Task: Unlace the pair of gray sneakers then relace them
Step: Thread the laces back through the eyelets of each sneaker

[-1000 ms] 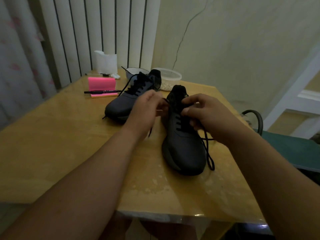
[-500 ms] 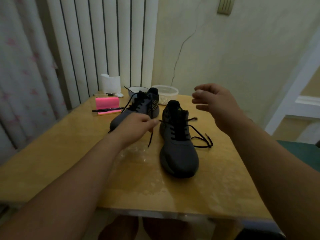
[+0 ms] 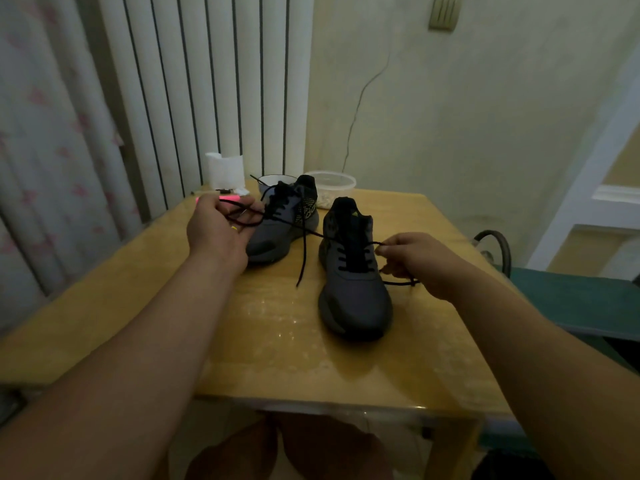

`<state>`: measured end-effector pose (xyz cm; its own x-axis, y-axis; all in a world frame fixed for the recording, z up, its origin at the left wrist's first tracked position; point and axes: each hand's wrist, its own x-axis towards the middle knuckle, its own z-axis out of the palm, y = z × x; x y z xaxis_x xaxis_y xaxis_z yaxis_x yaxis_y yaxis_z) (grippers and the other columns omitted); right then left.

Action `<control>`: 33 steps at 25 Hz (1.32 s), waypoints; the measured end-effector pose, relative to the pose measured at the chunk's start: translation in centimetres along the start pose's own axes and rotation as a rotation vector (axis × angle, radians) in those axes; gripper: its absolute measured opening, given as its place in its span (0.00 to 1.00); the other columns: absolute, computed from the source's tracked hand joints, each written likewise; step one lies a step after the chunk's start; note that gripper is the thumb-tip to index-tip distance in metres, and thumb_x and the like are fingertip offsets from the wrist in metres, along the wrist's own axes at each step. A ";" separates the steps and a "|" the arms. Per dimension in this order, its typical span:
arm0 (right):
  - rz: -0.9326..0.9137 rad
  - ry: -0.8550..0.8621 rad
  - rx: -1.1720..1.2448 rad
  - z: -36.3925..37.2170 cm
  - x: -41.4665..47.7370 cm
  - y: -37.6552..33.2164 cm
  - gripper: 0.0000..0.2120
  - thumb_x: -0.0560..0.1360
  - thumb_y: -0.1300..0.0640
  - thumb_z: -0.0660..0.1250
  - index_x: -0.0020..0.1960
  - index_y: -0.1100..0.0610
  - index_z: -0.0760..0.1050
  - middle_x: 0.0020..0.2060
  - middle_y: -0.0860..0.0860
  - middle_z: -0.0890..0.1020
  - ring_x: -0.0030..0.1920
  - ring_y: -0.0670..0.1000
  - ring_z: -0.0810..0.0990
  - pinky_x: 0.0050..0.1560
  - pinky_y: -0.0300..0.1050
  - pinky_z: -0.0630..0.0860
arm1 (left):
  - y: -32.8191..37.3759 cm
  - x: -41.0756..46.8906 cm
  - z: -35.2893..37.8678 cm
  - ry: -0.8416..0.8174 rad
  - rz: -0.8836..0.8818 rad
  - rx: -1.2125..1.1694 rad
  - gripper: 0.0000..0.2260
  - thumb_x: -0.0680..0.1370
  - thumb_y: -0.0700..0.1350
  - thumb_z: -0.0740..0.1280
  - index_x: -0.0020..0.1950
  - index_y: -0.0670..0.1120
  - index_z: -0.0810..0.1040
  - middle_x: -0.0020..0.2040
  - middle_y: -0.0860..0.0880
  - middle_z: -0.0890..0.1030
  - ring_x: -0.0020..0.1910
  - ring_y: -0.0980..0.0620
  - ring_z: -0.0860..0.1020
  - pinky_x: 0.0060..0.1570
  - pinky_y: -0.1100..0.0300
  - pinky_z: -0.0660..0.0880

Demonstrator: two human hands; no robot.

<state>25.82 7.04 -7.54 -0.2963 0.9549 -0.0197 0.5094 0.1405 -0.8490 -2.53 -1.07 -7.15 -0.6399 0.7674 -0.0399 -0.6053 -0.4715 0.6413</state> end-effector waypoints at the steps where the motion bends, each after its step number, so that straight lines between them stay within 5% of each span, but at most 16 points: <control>1: 0.011 0.003 0.089 -0.3 -0.2 -0.2 0.09 0.84 0.55 0.66 0.56 0.60 0.82 0.41 0.56 0.80 0.41 0.54 0.79 0.48 0.51 0.80 | 0.1 -0.1 0.1 0.015 -0.014 -0.024 0.14 0.81 0.41 0.59 0.35 0.47 0.69 0.36 0.44 0.80 0.36 0.47 0.82 0.43 0.56 0.82; 3: 0.011 0.023 0.185 -1.2 -0.4 -0.5 0.12 0.84 0.52 0.66 0.55 0.60 0.83 0.35 0.53 0.71 0.36 0.52 0.71 0.39 0.49 0.76 | 0.3 0.3 0.1 0.095 -0.037 0.005 0.14 0.81 0.43 0.61 0.35 0.49 0.68 0.31 0.50 0.72 0.27 0.53 0.72 0.29 0.63 0.73; 5: -0.001 0.049 0.174 -1.8 -0.4 -0.6 0.13 0.84 0.50 0.67 0.54 0.60 0.83 0.34 0.51 0.68 0.34 0.51 0.67 0.35 0.47 0.70 | 0.4 0.4 0.0 0.145 0.012 0.232 0.10 0.81 0.48 0.63 0.40 0.50 0.72 0.33 0.52 0.70 0.27 0.55 0.67 0.27 0.61 0.66; 8: 0.011 0.102 0.144 -2.1 -0.5 -0.8 0.13 0.83 0.50 0.68 0.53 0.59 0.83 0.37 0.52 0.70 0.36 0.51 0.67 0.34 0.47 0.69 | 0.1 -0.3 -0.7 0.047 0.313 0.914 0.10 0.82 0.54 0.66 0.55 0.47 0.75 0.44 0.52 0.76 0.39 0.54 0.74 0.35 0.59 0.66; 12: 0.051 0.101 0.158 -1.8 -1.8 -0.6 0.12 0.84 0.51 0.67 0.55 0.60 0.82 0.39 0.54 0.72 0.37 0.52 0.69 0.35 0.47 0.69 | -1.0 -2.5 -1.7 -0.288 0.515 1.796 0.20 0.81 0.68 0.61 0.45 0.52 0.75 0.40 0.51 0.78 0.40 0.50 0.78 0.39 0.56 0.72; 16: 0.060 0.081 -0.034 1.6 -3.2 1.2 0.14 0.86 0.51 0.62 0.55 0.61 0.79 0.48 0.58 0.81 0.43 0.56 0.78 0.40 0.49 0.74 | -4.8 -3.9 -1.1 -0.486 0.222 1.670 0.23 0.78 0.72 0.61 0.47 0.53 0.76 0.43 0.51 0.79 0.43 0.49 0.79 0.40 0.55 0.72; 22: -0.012 0.069 -0.184 3.2 -4.1 1.8 0.20 0.86 0.47 0.60 0.54 0.65 0.76 0.46 0.62 0.81 0.41 0.58 0.77 0.39 0.51 0.70 | -5.9 -4.6 0.0 -0.669 0.066 1.437 0.16 0.83 0.59 0.67 0.54 0.47 0.81 0.48 0.49 0.83 0.47 0.49 0.81 0.42 0.57 0.73; 26: 0.145 0.071 0.193 -1.5 -4.3 0.4 0.16 0.86 0.49 0.62 0.53 0.61 0.80 0.40 0.54 0.83 0.32 0.50 0.71 0.30 0.44 0.65 | -4.5 -1.8 -1.5 -0.422 0.316 1.686 0.14 0.85 0.57 0.62 0.44 0.51 0.76 0.49 0.45 0.78 0.52 0.39 0.78 0.52 0.47 0.74; 29: 0.070 0.093 0.246 -4.4 -3.9 -2.1 0.11 0.86 0.55 0.62 0.59 0.61 0.79 0.38 0.54 0.80 0.32 0.49 0.70 0.31 0.43 0.65 | -3.8 -2.0 -1.0 -0.347 0.511 2.013 0.13 0.80 0.56 0.66 0.63 0.55 0.78 0.66 0.47 0.72 0.66 0.43 0.72 0.66 0.41 0.68; 33: -0.031 -0.005 0.240 -4.6 -3.9 -5.8 0.08 0.85 0.62 0.60 0.59 0.61 0.77 0.42 0.56 0.83 0.32 0.49 0.75 0.31 0.43 0.70 | -3.5 -4.5 3.6 -0.517 0.844 1.670 0.20 0.78 0.49 0.68 0.71 0.51 0.76 0.69 0.49 0.72 0.65 0.46 0.73 0.67 0.44 0.71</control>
<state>27.74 3.76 -0.12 -0.3132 0.9497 0.0067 0.2931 0.1034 -0.9505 4.20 -1.26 -6.46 -0.1114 0.7809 0.6146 0.9247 -0.1451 0.3520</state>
